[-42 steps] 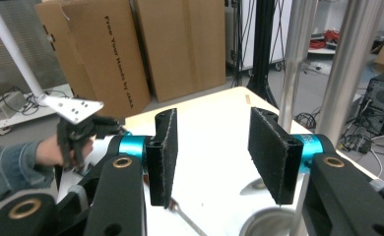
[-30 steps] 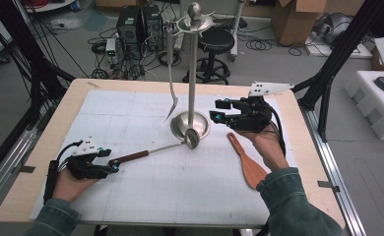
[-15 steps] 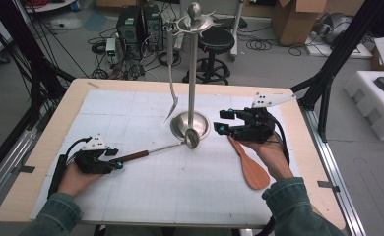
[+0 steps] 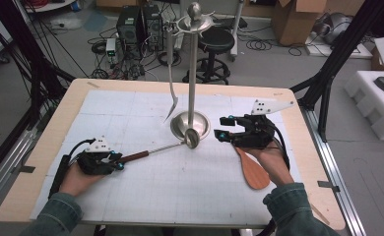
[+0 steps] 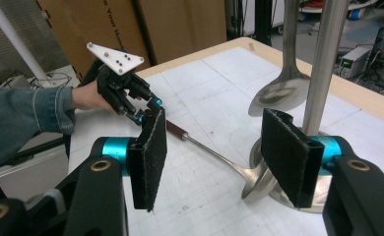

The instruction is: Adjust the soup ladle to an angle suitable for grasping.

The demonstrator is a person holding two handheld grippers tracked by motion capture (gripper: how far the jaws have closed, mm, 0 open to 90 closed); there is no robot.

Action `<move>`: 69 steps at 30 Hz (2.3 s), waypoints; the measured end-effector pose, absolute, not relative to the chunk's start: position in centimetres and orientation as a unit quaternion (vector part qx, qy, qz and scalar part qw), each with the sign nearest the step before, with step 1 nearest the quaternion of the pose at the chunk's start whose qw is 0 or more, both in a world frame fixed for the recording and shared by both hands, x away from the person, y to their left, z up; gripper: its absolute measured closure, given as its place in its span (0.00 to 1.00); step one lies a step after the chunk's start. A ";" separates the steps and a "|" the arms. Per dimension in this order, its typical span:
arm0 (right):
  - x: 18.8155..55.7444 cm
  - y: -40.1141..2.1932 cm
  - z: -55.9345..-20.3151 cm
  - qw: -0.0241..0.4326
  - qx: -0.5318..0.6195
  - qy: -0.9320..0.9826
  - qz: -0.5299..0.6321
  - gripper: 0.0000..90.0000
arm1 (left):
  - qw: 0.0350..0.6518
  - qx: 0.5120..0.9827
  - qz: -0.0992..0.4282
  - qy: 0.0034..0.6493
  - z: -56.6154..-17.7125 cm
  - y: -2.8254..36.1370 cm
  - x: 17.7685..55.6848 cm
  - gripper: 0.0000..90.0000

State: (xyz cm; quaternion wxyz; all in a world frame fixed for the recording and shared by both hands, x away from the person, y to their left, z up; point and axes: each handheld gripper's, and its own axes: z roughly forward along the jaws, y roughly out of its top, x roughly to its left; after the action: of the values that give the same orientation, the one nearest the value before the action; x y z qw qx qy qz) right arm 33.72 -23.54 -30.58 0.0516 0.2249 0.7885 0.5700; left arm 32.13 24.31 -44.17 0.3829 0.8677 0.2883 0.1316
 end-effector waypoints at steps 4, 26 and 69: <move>33.8 -23.7 -30.9 0.050 0.227 0.789 0.568 0.48 | 0.381 0.871 0.133 0.281 -44.1 24.2 32.0 0.74; 33.1 -23.1 -32.4 0.037 0.231 0.794 0.562 0.48 | 0.405 0.881 0.098 0.225 -43.2 23.7 30.4 0.81; 33.5 -19.7 -33.5 0.016 0.203 0.819 0.536 0.47 | 0.425 0.883 0.084 0.181 -40.6 23.6 29.0 0.81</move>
State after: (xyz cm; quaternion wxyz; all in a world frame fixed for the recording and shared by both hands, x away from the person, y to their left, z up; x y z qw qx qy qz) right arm 33.52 -19.69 -33.50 0.0158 0.2031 0.8190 0.5364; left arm 29.00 23.59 -40.63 0.4249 0.8829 0.1814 0.0841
